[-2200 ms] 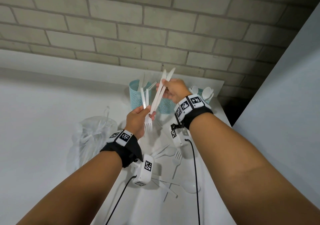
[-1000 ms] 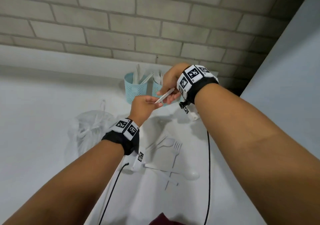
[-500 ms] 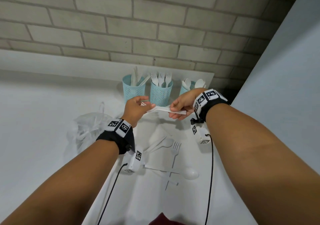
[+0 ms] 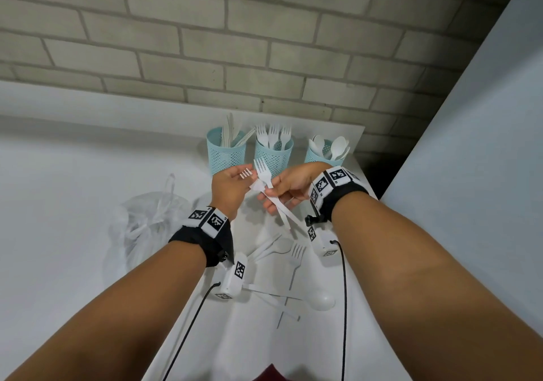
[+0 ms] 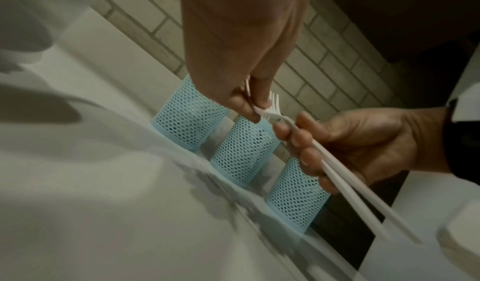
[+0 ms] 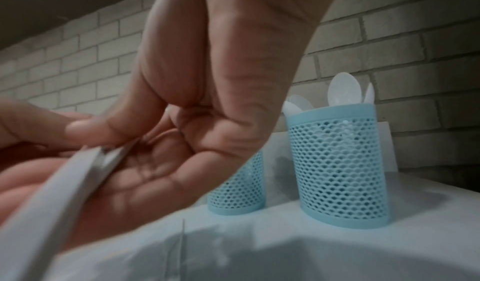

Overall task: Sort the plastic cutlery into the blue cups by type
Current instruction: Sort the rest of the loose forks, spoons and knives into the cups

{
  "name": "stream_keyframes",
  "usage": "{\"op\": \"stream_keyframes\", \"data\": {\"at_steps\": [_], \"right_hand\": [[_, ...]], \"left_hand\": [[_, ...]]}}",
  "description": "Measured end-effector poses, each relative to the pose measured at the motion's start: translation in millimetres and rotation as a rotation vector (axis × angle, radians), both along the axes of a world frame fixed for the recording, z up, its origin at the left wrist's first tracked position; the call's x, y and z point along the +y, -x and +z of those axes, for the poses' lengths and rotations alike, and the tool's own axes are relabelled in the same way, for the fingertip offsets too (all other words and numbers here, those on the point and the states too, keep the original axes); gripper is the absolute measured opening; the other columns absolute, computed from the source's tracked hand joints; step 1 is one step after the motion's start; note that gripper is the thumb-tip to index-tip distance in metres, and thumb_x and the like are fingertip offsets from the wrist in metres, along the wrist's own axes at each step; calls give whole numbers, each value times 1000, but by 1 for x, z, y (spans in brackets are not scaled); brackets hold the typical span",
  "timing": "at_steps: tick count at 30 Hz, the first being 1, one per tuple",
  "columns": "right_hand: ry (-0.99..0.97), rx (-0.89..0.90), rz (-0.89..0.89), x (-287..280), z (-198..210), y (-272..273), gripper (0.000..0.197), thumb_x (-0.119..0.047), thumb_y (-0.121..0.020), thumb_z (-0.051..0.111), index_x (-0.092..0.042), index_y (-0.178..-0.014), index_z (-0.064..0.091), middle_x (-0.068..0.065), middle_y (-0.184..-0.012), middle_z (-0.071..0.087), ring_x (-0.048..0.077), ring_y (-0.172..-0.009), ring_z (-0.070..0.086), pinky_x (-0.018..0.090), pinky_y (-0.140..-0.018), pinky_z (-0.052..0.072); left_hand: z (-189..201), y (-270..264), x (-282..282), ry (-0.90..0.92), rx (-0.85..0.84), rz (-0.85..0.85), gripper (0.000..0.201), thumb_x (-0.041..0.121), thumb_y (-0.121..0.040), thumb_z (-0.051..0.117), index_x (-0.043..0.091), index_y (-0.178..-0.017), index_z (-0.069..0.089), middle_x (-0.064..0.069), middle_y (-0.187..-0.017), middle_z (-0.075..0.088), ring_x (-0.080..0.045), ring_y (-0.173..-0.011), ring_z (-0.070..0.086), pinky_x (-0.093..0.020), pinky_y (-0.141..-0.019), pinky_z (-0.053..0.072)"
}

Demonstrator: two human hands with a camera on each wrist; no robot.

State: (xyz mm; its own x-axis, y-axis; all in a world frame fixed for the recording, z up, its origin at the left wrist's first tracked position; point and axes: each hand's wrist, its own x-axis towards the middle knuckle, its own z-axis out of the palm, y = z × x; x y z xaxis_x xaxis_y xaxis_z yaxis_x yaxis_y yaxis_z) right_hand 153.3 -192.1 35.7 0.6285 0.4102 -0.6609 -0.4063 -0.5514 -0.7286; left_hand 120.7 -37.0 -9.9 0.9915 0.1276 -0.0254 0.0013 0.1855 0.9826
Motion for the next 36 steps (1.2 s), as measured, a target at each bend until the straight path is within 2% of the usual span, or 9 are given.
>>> {"op": "stream_keyframes", "data": {"at_steps": [4, 7, 11, 15, 19, 23, 29, 32, 36], "right_hand": [[-196, -169, -231, -2, 18, -14, 12, -7, -95, 49, -8, -95, 61, 4, -79, 72, 9, -68, 71, 23, -68, 59], [-361, -460, -528, -7, 35, -31, 16, -2, -94, 49, 0, -107, 58, 7, -88, 66, 13, -70, 70, 22, -63, 58], [-323, -842, -793, -5, 44, -61, 11, -2, -93, 51, -7, -99, 58, 9, -96, 66, 21, -89, 64, 32, -81, 54], [-216, -962, -916, 5, 32, -81, 10, -5, -87, 59, -3, -96, 63, 16, -103, 69, 21, -88, 61, 34, -79, 47], [-101, -956, -881, 15, 11, -86, 20, -5, -85, 63, 2, -104, 64, 16, -106, 69, 25, -97, 64, 35, -90, 50], [36, -909, -807, 18, -1, -89, 20, -2, -85, 60, 3, -104, 65, 16, -109, 68, 29, -102, 63, 40, -94, 49], [323, -789, -630, 20, 18, -87, 10, 0, -76, 66, 0, -83, 59, 19, -100, 62, 28, -95, 61, 36, -81, 53], [355, -1005, -612, 19, 26, -71, 40, -4, -85, 58, 1, -124, 50, 21, -124, 53, 31, -107, 58, 37, -92, 50], [342, -1388, -353, 22, 22, -35, 17, -11, -86, 55, -8, -101, 64, 9, -101, 63, 20, -83, 58, 31, -79, 50]], "left_hand": [[4, -3, 6, 3, 15, 39, 41, 6, -85, 66, 0, -124, 55, -12, -106, 64, -19, -96, 62, -24, -87, 50], [5, -3, 16, -116, 53, -8, 34, 5, -84, 66, -1, -117, 60, -6, -93, 64, -16, -89, 60, -20, -80, 48], [3, 7, 20, -366, 171, -229, 26, 5, -84, 67, 0, -109, 63, -9, -95, 62, -14, -81, 56, -18, -70, 47], [-5, 15, 21, -581, 234, -348, 25, 9, -80, 72, 3, -103, 64, -9, -97, 61, -15, -81, 56, -16, -64, 49], [-11, 19, 23, -828, 251, -390, 31, 16, -79, 73, 3, -107, 66, -10, -112, 64, -23, -107, 59, -29, -95, 45], [-10, 22, 27, -944, 252, -423, 36, 21, -81, 71, 5, -112, 65, -8, -122, 61, -22, -115, 55, -29, -101, 43], [-4, 35, 20, -1167, 224, -591, 61, 45, -78, 69, 12, -127, 54, -3, -135, 50, -20, -125, 47, -30, -106, 37], [0, 55, 15, -1242, 225, -768, 93, 61, -66, 72, 20, -141, 34, -1, -142, 39, -22, -131, 38, -38, -108, 36], [3, 74, 14, -1427, 202, -876, 106, 60, -63, 75, 22, -145, 21, -3, -140, 31, -24, -132, 28, -43, -106, 37]]}}
